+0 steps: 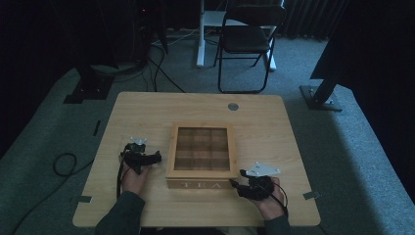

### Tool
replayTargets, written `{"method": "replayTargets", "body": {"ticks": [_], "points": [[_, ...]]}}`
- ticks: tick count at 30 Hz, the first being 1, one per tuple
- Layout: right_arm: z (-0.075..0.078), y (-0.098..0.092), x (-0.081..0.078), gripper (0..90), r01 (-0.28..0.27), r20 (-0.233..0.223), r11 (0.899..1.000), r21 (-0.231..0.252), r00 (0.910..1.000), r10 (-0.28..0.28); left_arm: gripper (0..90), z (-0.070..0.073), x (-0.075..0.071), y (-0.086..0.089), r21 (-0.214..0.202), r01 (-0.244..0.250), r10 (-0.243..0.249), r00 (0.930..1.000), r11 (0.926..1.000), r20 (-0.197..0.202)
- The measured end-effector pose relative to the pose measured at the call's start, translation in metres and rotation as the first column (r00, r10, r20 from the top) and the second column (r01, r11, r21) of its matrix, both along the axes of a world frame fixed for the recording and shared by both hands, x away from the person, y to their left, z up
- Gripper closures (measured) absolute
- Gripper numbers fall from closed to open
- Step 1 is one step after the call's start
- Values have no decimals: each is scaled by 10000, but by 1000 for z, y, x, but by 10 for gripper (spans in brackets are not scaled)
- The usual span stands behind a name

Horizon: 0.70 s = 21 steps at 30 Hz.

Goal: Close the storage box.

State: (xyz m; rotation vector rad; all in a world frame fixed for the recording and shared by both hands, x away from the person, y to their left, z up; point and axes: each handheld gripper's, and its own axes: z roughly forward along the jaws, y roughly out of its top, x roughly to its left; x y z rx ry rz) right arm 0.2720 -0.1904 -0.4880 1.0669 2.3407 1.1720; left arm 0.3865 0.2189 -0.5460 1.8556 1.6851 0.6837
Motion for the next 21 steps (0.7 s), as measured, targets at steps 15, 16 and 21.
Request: {"method": "replayTargets", "body": {"ticks": [15,16,21], "points": [[12,-22,1,403,698,349,9936,893,9967,-732,16,0,0,0,-3,-2,2,10000,10000,0],[12,-22,1,403,758,360,9930,908,9962,-793,16,0,0,0,-1,-1,1,10000,10000,0],[11,-24,3,403,819,311,9921,952,9959,-852,16,0,0,0,3,-2,2,10000,10000,-6]]}}
